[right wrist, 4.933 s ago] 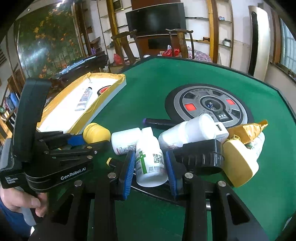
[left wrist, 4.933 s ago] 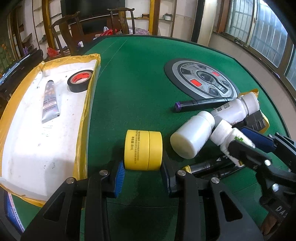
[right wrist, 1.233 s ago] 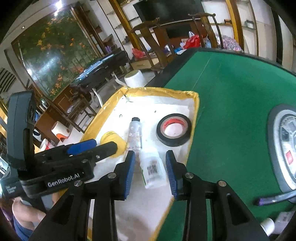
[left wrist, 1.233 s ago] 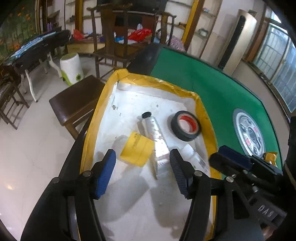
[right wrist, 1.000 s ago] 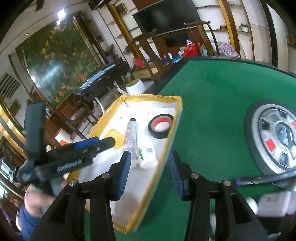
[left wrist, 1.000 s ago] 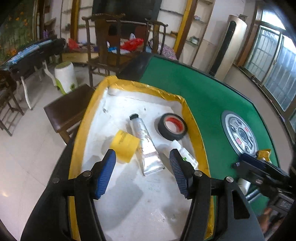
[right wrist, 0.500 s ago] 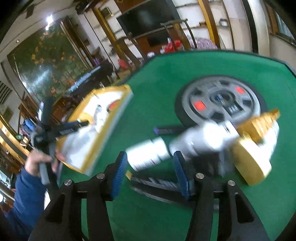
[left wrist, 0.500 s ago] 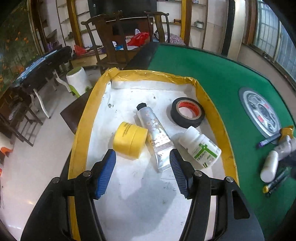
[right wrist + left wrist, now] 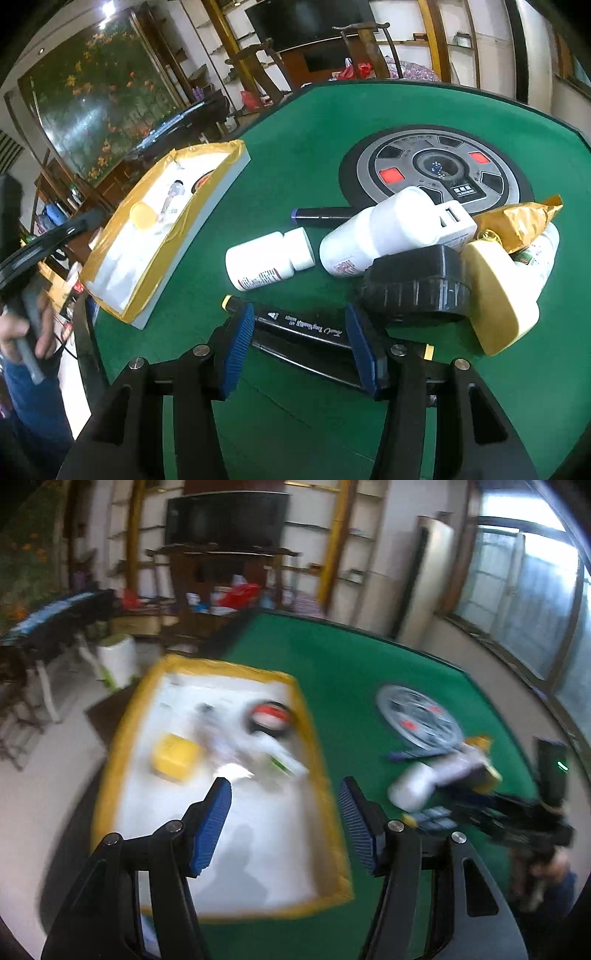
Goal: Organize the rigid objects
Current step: 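Withdraw both grippers from the tray back toward the pile, then grasp a black marker pen with the right gripper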
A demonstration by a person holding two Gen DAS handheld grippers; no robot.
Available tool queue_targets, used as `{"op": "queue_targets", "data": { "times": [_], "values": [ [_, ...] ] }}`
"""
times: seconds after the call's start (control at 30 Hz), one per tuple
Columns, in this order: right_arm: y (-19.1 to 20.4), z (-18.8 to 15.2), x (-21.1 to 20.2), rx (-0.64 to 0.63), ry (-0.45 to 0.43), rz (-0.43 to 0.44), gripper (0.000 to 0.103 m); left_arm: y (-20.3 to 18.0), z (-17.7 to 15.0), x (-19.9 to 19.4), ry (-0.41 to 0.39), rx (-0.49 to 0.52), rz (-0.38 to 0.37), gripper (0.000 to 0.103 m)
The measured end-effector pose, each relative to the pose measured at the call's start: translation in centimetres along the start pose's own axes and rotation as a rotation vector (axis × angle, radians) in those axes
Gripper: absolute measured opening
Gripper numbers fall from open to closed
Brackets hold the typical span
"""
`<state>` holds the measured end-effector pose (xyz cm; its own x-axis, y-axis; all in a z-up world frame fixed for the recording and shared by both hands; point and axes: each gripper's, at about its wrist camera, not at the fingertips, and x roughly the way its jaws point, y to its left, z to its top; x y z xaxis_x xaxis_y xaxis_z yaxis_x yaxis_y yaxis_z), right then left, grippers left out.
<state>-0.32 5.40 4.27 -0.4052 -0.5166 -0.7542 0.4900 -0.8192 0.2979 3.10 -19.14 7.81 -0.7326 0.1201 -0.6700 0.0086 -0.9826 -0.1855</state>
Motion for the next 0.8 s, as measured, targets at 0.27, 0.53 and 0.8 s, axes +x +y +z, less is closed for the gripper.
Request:
{"op": "queue_targets", "data": {
  "times": [0.27,0.53,0.8],
  "values": [
    [0.5,-3.2,-1.1,0.008,0.084,0.161,0.057,-5.3,-4.1,1.2,0.127,0.101,-0.117,0.059],
    [-0.8,-3.8,-2.2,-0.020,-0.025,-0.005,0.057,-7.0,-5.9,1.2,0.167,0.097,-0.175,0.060],
    [-2.2,-3.6,0.0,0.042,0.053,0.057,0.057,-7.4,-7.1,0.9,0.190,0.107,-0.200,0.059]
  ]
}}
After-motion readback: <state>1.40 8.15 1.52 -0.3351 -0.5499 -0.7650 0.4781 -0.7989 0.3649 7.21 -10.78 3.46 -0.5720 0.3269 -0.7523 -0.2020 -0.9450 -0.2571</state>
